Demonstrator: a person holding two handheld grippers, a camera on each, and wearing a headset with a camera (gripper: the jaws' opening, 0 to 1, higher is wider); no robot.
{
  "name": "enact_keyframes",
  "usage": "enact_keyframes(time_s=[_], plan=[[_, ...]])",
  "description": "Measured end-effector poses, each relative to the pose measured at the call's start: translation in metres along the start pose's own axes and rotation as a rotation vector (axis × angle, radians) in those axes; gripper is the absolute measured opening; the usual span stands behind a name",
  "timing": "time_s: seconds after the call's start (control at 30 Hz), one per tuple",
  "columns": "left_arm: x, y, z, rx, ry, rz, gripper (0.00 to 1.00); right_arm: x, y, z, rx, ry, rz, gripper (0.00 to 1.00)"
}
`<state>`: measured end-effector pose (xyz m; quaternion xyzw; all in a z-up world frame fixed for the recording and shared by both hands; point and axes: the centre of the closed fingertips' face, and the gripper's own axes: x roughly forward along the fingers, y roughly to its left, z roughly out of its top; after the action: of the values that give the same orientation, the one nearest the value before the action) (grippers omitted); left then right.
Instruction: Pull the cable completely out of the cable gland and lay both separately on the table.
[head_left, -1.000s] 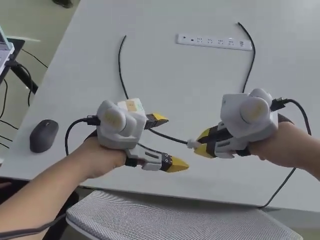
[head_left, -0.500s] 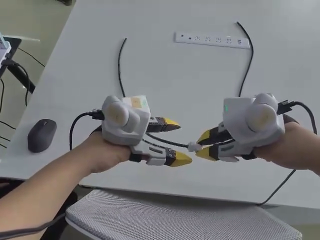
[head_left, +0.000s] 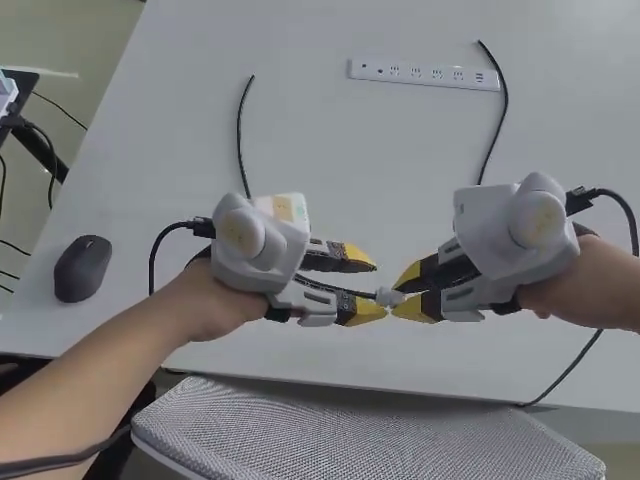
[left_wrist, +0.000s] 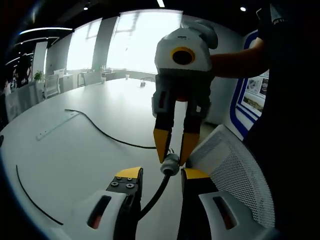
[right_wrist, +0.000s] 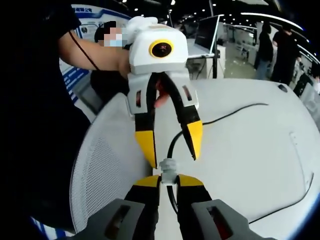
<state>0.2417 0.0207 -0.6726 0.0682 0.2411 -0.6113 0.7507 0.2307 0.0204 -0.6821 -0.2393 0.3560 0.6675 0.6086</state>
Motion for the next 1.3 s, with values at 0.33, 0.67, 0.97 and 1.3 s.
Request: enact_keyframes(time_s=[0.33,0.67,0.97,1.3], plan=[[0.003,-0.008,-0.002,0.061,0.009,-0.035,0.23,0.004,0.006,-0.004,0.008,0.008,0.033,0.06],[0.004,-0.013,-0.002,0.095,0.013,-0.063,0.17,0.004,0.007,-0.002,0.01,-0.001,0.055,0.06],[0.004,-0.015,0.001,0.168,0.008,-0.058,0.16,0.002,0.007,-0.001,0.081,-0.051,0.115,0.06],[0.005,-0.014,-0.001,0.085,0.028,-0.061,0.14,0.005,0.011,-0.001,0.075,-0.035,0.131,0.07]])
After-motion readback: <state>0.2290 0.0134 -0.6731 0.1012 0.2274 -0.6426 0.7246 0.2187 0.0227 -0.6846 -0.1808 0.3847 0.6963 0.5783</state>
